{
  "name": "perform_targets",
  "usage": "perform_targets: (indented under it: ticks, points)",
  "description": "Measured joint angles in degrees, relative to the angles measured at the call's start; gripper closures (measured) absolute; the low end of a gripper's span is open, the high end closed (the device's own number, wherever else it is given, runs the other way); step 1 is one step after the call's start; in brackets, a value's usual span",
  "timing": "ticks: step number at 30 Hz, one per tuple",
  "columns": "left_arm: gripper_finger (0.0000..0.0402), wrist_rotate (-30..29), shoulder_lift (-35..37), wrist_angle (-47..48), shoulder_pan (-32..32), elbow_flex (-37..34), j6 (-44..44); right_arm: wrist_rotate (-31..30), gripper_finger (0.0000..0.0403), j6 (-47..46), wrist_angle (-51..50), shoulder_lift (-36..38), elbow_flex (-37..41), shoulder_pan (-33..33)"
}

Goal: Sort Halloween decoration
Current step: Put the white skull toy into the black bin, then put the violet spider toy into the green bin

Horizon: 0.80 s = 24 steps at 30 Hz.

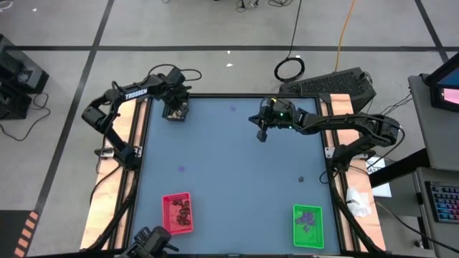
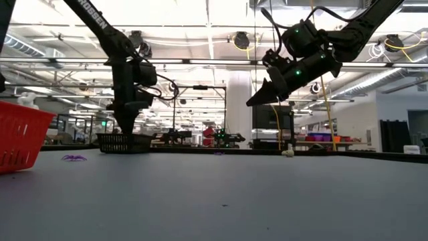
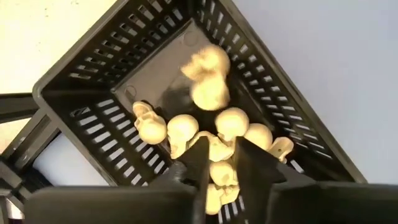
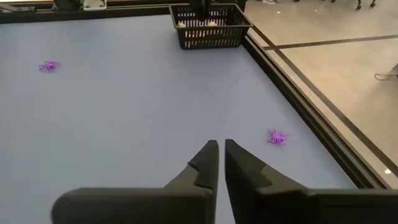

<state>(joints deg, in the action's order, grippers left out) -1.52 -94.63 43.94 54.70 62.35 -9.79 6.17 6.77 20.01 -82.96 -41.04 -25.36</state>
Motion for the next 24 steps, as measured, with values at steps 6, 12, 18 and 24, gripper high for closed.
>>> perform_targets:
  ticks: [6,12,18,24]
  points:
    - [0.0296,-3.2,1.2,-1.4,-1.2,0.0,-1.5,0.0,0.0347,0.8,-0.3,0.0,-0.9,0.0]
    - [0.0336,-4.7,6.6,-4.8,-4.6,0.0,-1.1,-0.1,0.0316,1.1,-7.3,0.1,-4.3,0.0]
    - [0.0379,-4.1,13.5,-4.1,-11.9,0.0,-2.2,-0.2,0.0313,0.8,-12.9,2.2,-5.2,1.7]
    - [0.0395,-1.7,17.8,-2.0,-25.5,0.0,-3.0,-0.3,0.0371,1.2,-13.8,2.9,-5.2,7.0]
